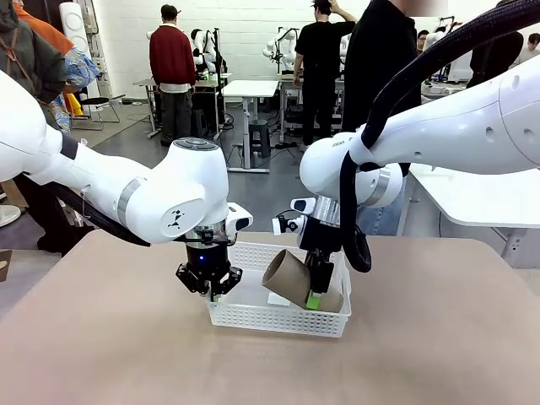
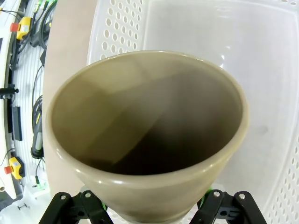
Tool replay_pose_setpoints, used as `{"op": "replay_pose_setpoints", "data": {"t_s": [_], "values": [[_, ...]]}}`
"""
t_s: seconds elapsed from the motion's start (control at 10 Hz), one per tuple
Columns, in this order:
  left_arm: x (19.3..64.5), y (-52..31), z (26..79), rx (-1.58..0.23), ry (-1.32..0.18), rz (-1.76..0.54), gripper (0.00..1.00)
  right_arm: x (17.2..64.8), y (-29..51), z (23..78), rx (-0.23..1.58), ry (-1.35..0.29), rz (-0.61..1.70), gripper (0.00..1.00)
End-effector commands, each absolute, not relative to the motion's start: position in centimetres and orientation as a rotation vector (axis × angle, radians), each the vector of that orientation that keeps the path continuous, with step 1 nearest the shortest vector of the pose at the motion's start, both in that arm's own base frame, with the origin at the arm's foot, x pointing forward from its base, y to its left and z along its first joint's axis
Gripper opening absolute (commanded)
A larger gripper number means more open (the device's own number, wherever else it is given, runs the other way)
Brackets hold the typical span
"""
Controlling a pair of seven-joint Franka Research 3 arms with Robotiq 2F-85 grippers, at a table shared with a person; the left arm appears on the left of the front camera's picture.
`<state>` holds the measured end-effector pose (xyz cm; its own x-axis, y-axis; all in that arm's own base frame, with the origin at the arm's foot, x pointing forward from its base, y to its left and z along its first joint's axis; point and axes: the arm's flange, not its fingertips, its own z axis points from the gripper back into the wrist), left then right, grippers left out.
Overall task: Clean and organize the cups into the basket.
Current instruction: Pick up the Organizing basket and move it to the center of the table, then pick up the Reusable plastic cup from the right side of the table and place it inside the Organizing basket.
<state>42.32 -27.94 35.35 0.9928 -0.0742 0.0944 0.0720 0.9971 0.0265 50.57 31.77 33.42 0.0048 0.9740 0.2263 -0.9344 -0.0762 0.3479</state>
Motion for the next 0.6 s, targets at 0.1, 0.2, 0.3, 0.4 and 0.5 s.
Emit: {"op": "replay_pose_setpoints", "data": {"t_s": [0.1, 0.2, 0.3, 0.4, 0.5], "values": [[42.05, -27.60, 35.29, 0.026, -0.102, -0.086, 0.00, 51.12, 31.78, 33.78, 0.486, 0.116, 1.609, 1.00], [42.05, -27.60, 35.29, 0.026, -0.102, -0.086, 0.00, 51.05, 31.79, 33.88, 0.484, 0.113, 1.613, 1.00], [42.05, -27.60, 35.29, 0.026, -0.102, -0.086, 0.00, 50.92, 31.68, 34.16, 0.478, 0.106, 1.615, 1.00], [42.05, -27.60, 35.29, 0.026, -0.102, -0.086, 0.00, 50.85, 31.56, 34.37, 0.476, 0.100, 1.614, 1.00], [42.05, -27.60, 35.29, 0.026, -0.102, -0.086, 0.00, 50.69, 31.40, 34.75, 0.469, 0.088, 1.615, 1.00]]}}
